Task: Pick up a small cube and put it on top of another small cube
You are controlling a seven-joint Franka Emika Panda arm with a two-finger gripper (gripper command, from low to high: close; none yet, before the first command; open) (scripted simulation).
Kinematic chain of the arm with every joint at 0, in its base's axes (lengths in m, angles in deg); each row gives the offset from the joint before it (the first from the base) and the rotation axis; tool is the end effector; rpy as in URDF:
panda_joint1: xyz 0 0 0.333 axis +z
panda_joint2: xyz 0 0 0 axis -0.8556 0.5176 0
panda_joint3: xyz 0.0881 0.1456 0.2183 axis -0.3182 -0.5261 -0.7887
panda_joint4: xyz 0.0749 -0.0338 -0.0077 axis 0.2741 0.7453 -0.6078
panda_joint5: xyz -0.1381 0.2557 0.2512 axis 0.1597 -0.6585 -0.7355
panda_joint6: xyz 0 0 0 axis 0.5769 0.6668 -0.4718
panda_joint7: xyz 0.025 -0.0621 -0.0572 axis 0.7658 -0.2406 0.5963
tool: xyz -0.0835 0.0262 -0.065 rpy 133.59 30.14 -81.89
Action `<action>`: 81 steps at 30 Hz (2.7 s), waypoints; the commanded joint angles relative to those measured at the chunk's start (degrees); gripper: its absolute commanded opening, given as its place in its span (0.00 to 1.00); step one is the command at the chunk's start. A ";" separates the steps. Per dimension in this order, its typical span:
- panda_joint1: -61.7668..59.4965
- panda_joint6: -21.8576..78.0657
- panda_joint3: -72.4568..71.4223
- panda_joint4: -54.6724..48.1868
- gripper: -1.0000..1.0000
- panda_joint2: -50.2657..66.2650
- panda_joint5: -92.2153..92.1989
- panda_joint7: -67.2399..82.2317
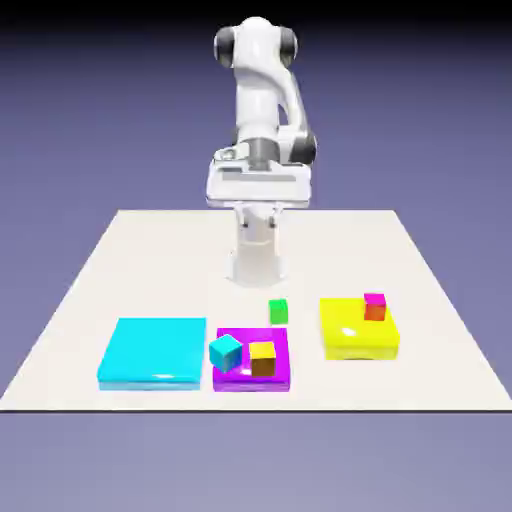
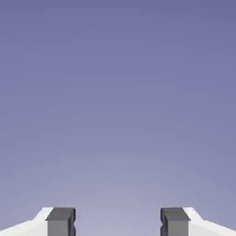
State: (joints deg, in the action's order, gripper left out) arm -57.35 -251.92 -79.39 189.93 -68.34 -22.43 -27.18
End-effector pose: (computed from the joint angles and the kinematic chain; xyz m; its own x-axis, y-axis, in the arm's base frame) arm 0.4071 -0.0059 0.4053 0.5381 -0.7189 0.4400 -0.5396 -0.6949 -0.4753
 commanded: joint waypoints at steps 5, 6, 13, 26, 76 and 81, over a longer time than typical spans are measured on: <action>3.30 12.46 7.94 0.21 0.50 9.37 -11.57 -0.03; 3.96 14.95 9.53 0.25 0.50 11.25 -13.89 -0.04; 8.57 32.40 20.65 0.54 0.50 24.36 -30.09 -0.08; 17.14 64.78 41.29 1.08 0.50 48.72 -60.17 -0.17; 32.20 43.78 44.83 -10.56 0.00 34.97 -103.63 -32.89; 32.32 48.86 40.97 -14.40 0.00 45.16 -112.01 -30.75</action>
State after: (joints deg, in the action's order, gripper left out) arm -25.03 -203.09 -38.42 175.53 -23.18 -134.61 -57.84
